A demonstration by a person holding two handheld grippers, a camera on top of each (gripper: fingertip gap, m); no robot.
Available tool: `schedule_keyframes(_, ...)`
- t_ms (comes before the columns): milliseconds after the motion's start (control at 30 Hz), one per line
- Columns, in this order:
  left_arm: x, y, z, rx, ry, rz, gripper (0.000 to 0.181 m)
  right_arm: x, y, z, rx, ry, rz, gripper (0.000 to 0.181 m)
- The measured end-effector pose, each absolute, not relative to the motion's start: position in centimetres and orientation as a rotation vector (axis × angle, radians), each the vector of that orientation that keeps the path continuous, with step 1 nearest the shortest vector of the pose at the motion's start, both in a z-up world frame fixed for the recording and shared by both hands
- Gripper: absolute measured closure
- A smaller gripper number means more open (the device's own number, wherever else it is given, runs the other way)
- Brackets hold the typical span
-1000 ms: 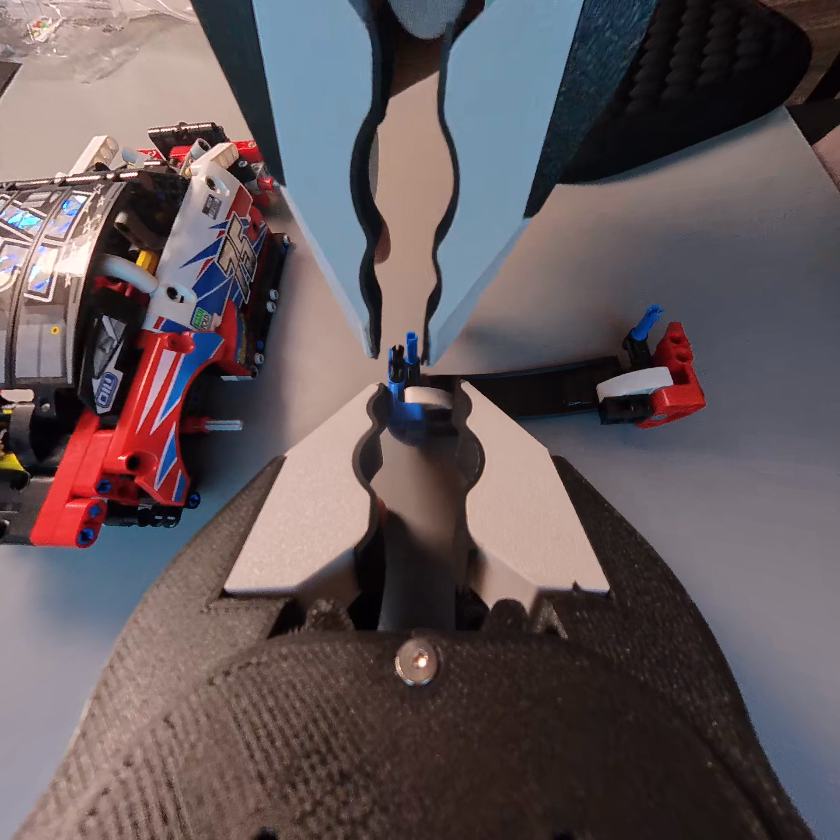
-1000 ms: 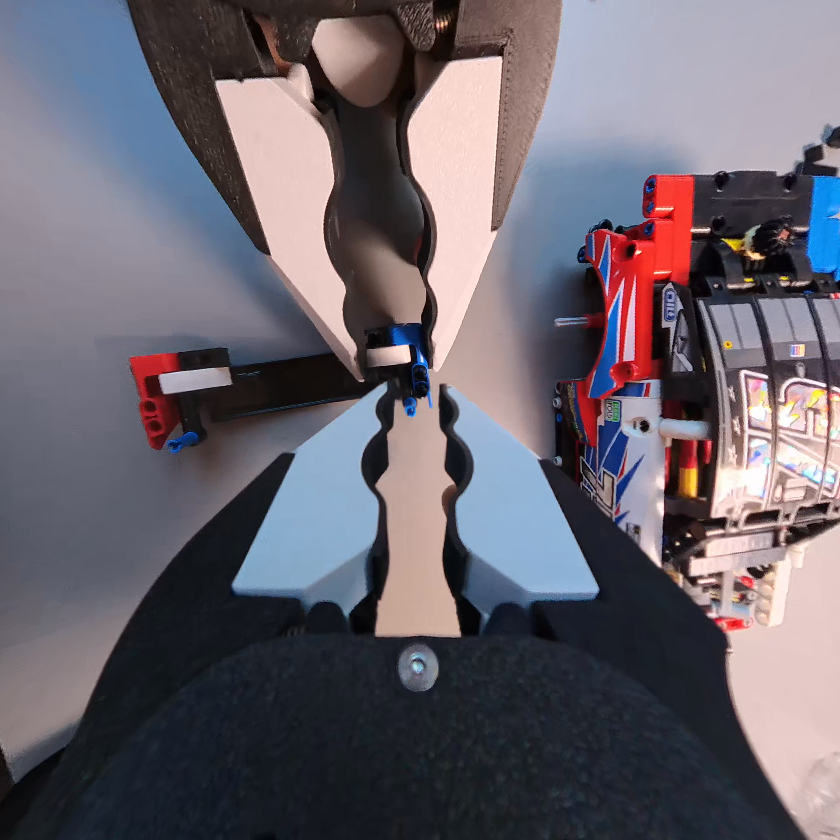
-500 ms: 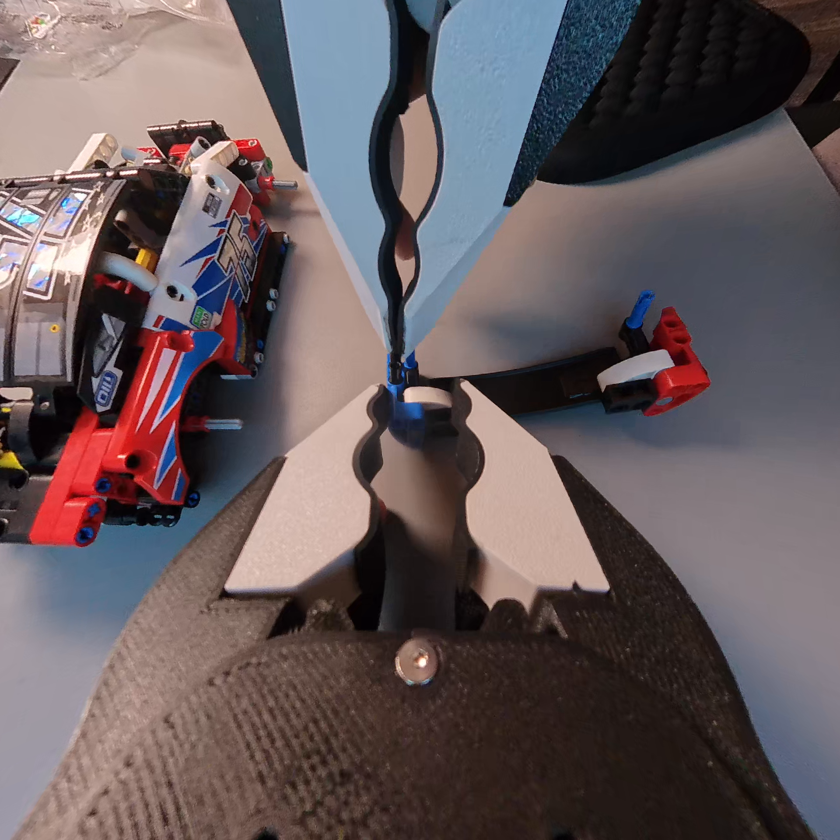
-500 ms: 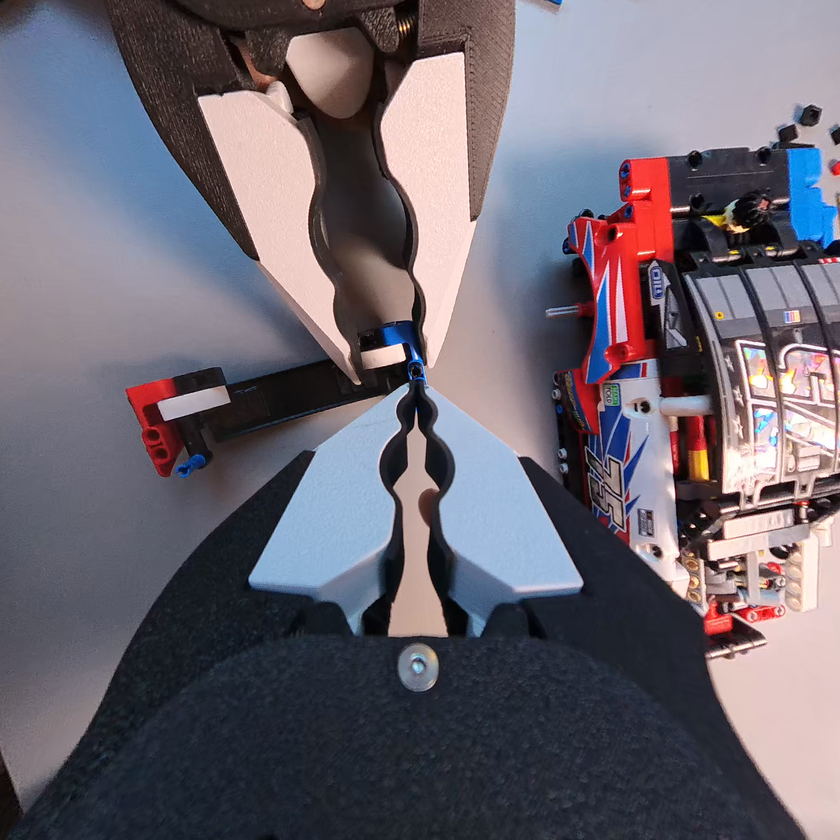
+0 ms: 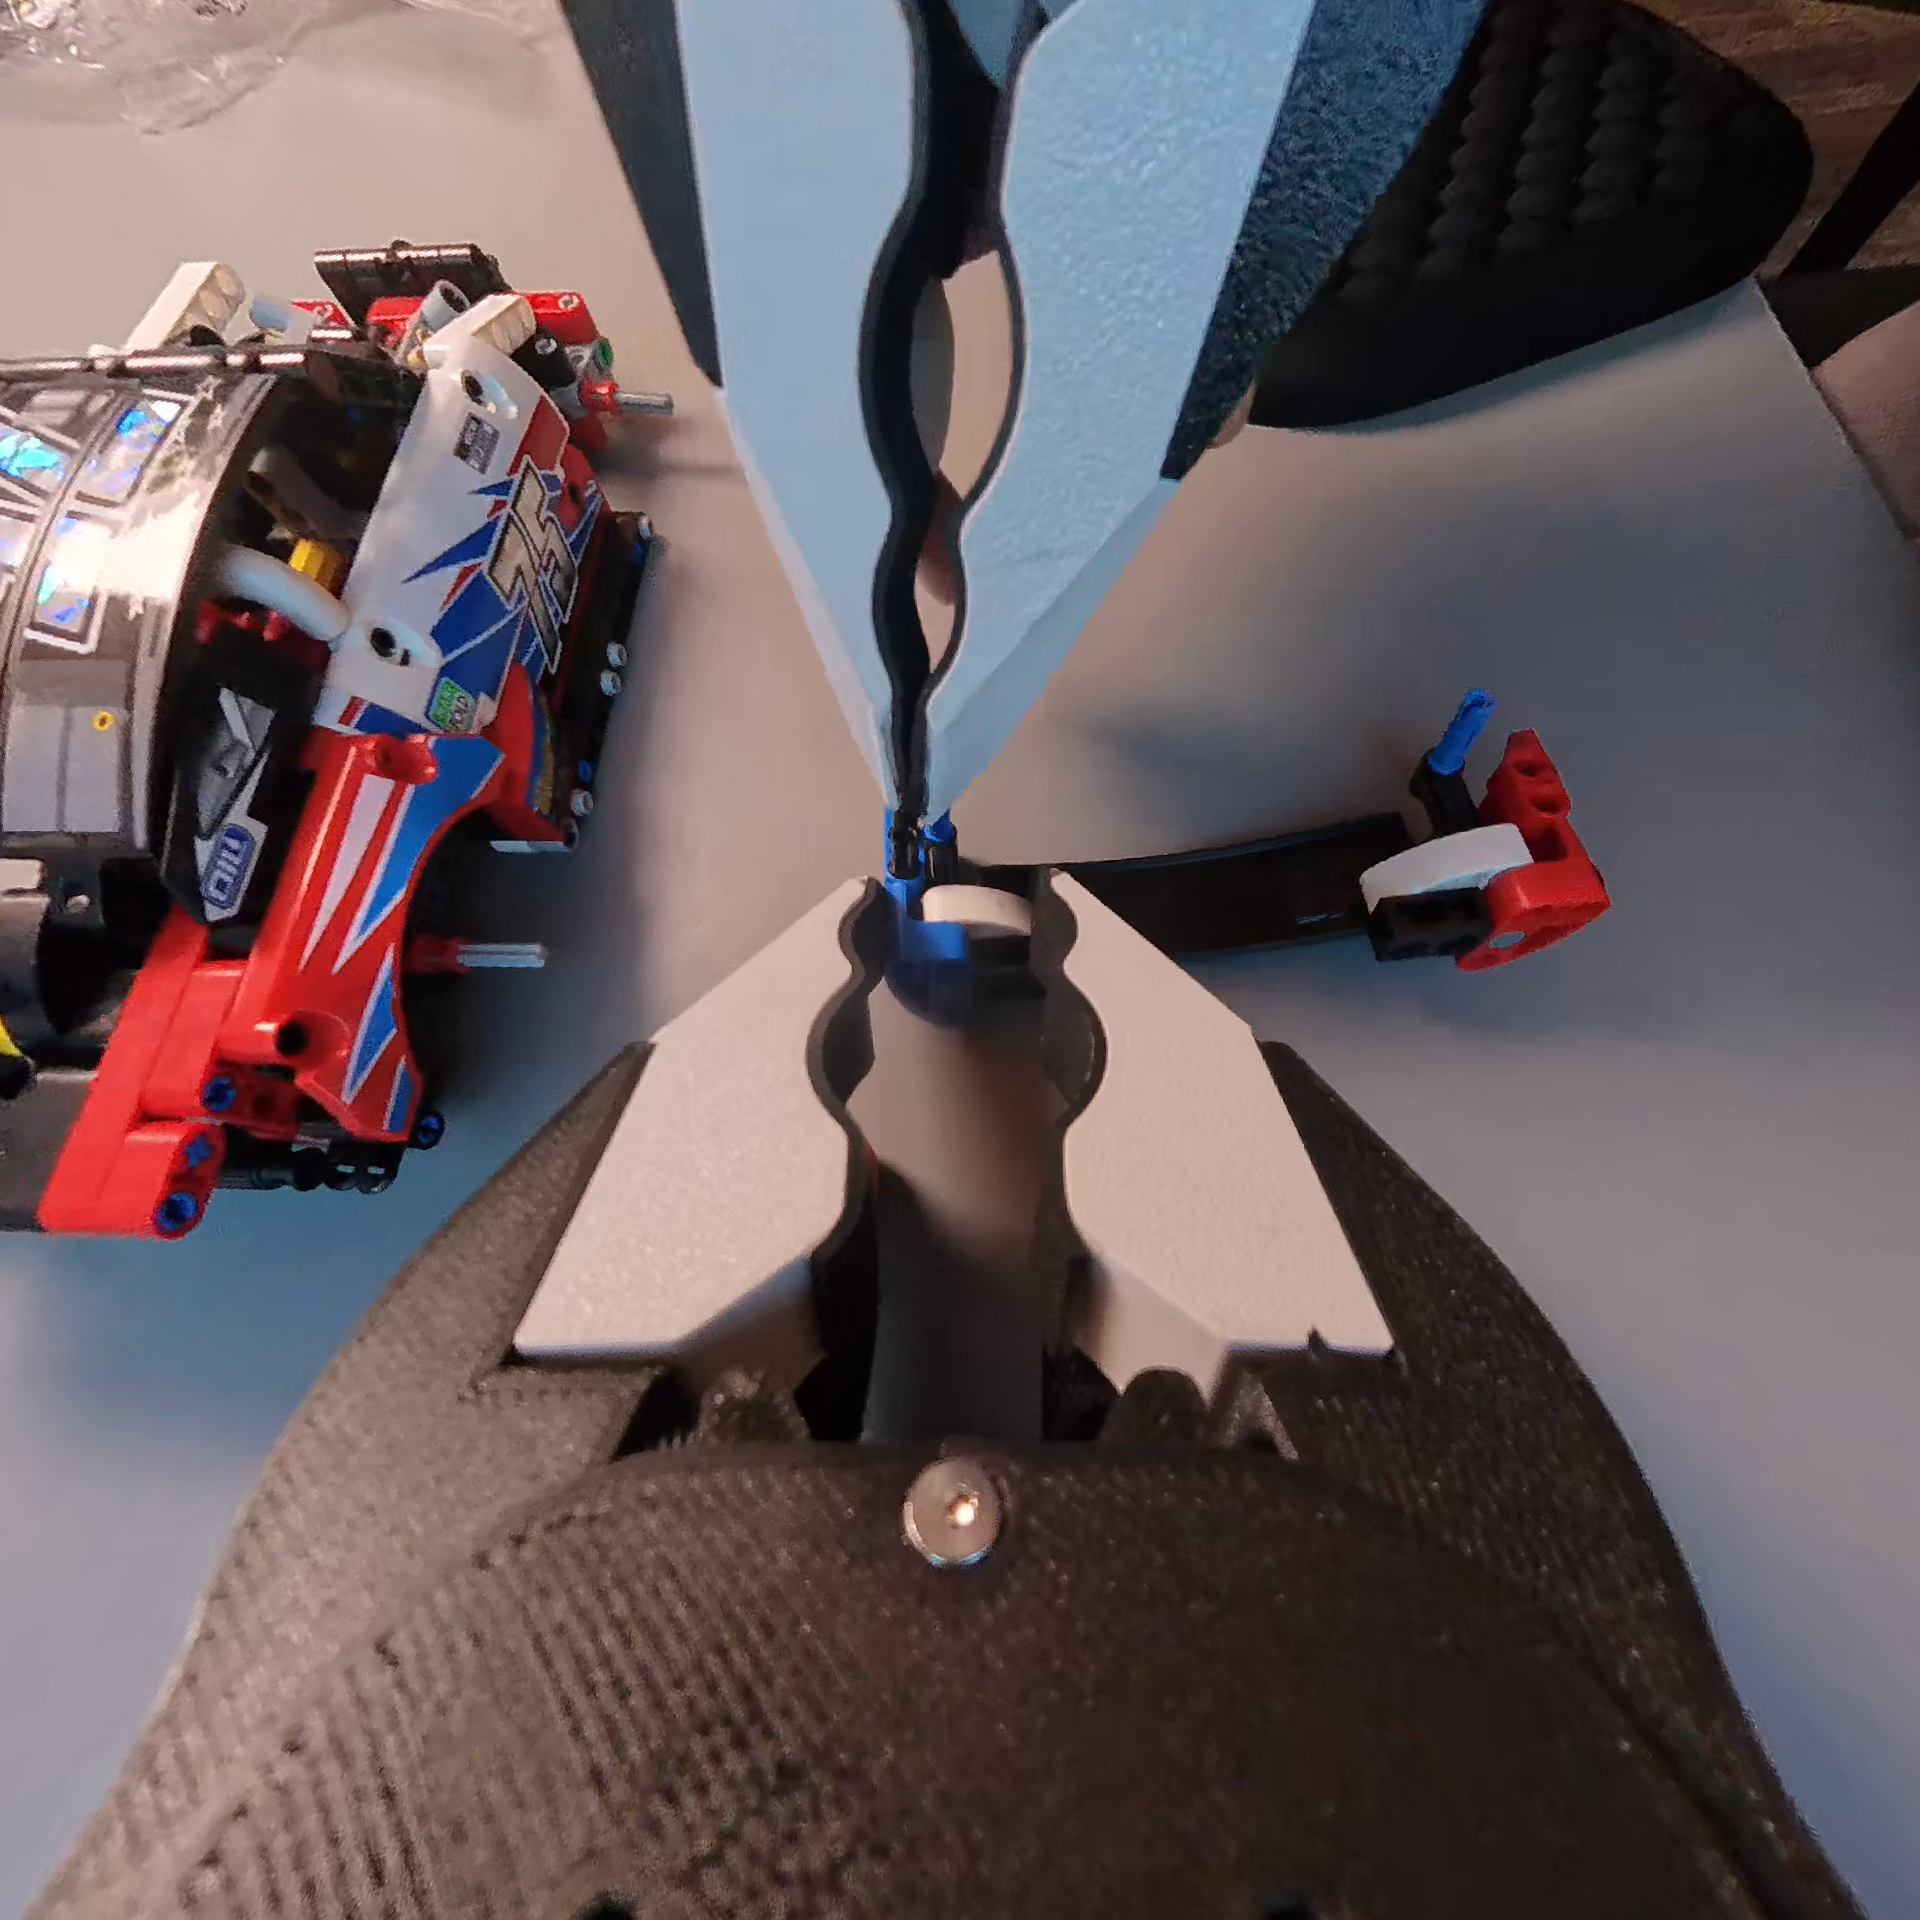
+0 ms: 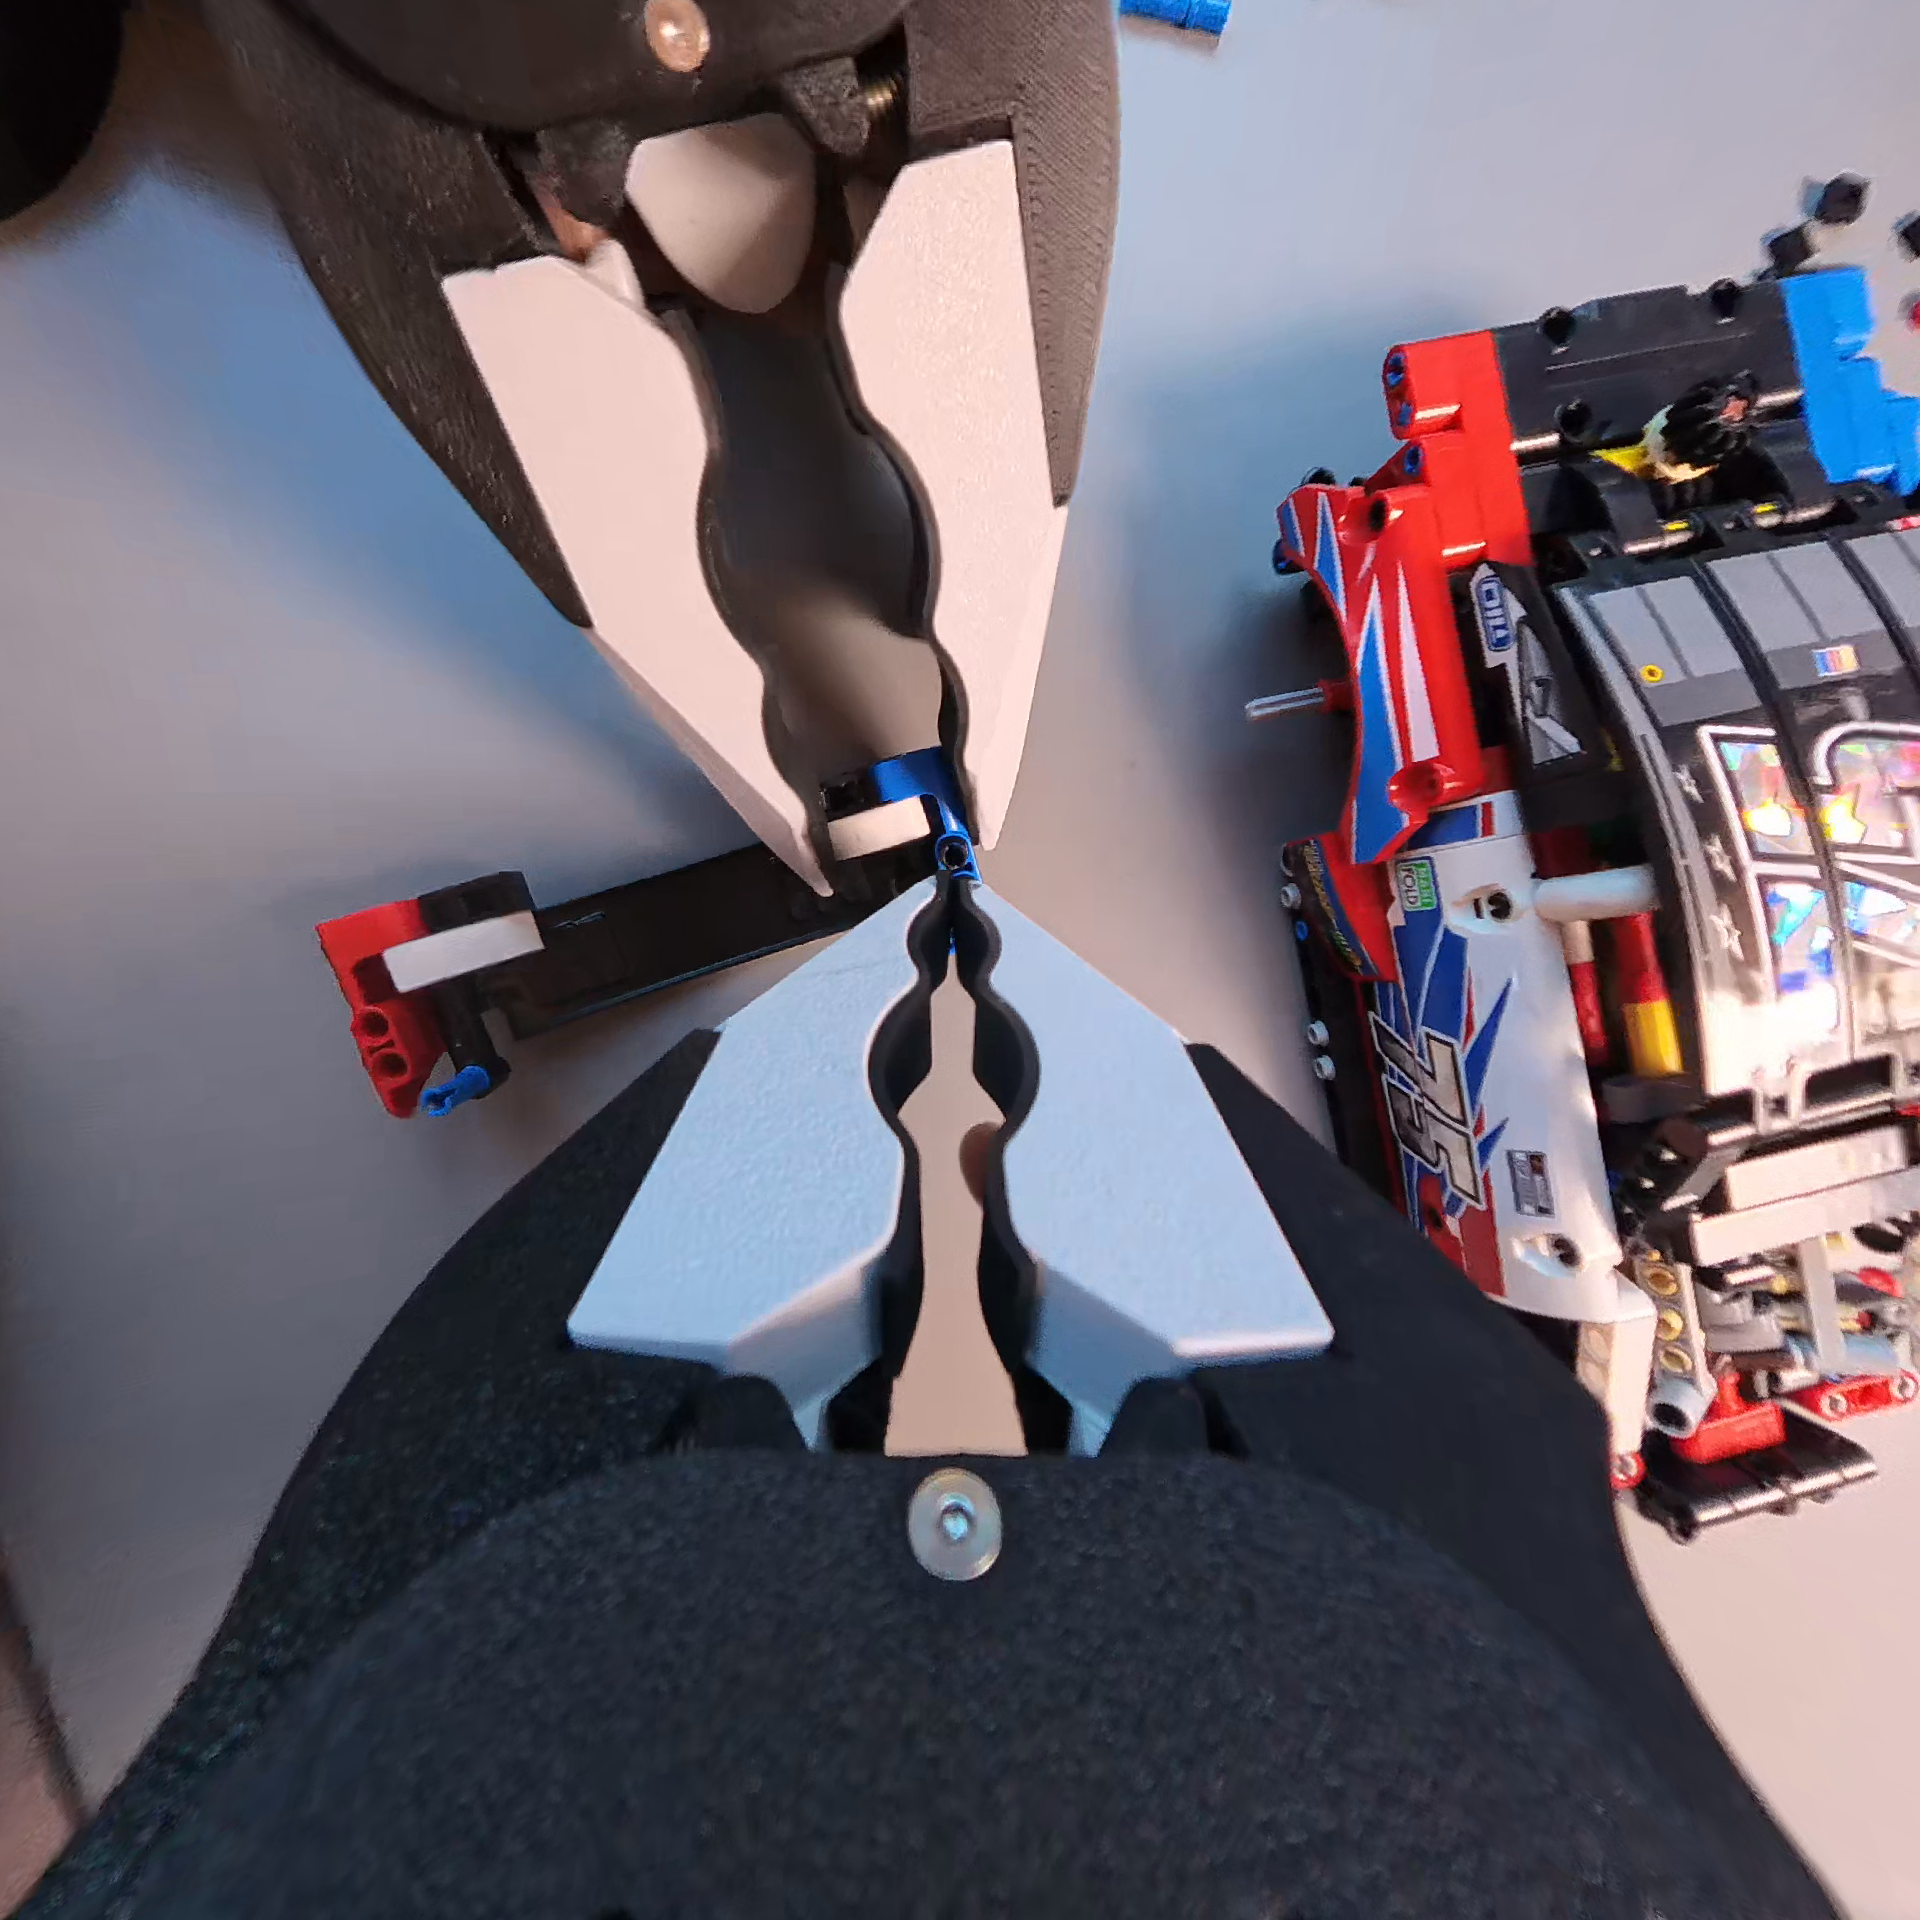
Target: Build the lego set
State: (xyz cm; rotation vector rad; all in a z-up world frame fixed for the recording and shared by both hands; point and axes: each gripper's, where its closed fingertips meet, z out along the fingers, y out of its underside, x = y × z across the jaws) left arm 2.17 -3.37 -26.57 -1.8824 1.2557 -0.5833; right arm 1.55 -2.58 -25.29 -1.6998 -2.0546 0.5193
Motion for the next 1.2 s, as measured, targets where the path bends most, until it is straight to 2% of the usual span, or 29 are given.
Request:
schedule_keyframes(33, 2.1, -3.4, -26.6, -1.896, 1.251, -0.599, 0.154, 1.5, -2.6, -25.1, -1.666, -2.03, 0.521, 0.181)
schedule_keyframes(100, 1.9, -3.3, -26.6, -1.903, 1.267, -0.59, 0.153, 1.6, -3.6, -24.3, -1.628, -1.968, 0.637, 0.163)
schedule_keyframes(133, 1.8, -3.2, -26.4, -1.898, 1.273, -0.585, 0.153, 1.8, -3.9, -23.8, -1.626, -1.926, 0.693, 0.16)
schedule_keyframes(300, 0.8, -3.2, -24.6, -1.884, 1.212, -0.644, 0.137, 4.3, -4.1, -22.1, -1.626, -1.711, 0.829, 0.159)
schedule_keyframes(567, -2.3, -7.5, -24.8, -1.971, 1.166, -0.615, 0.147, 7.4, -8.5, -23.6, -1.614, -1.73, 0.969, 0.163)
schedule_keyframes(767, -2.4, -9.2, -26.4, -1.996, 1.186, -0.49, 0.147, 5.1, -11.9, -26.0, -1.526, -1.921, 0.822, 0.147)
schedule_keyframes(1033, -3.2, -9.5, -25.6, -2.037, 1.146, -0.482, 0.146, 3.5, -10.6, -27.0, -1.514, -2.0, 0.688, 0.169)
schedule_keyframes(1200, -3.6, -12.0, -27.0, -2.128, 1.213, -0.509, 0.155, 3.0, -8.5, -27.1, -1.627, -1.872, 0.653, 0.169)
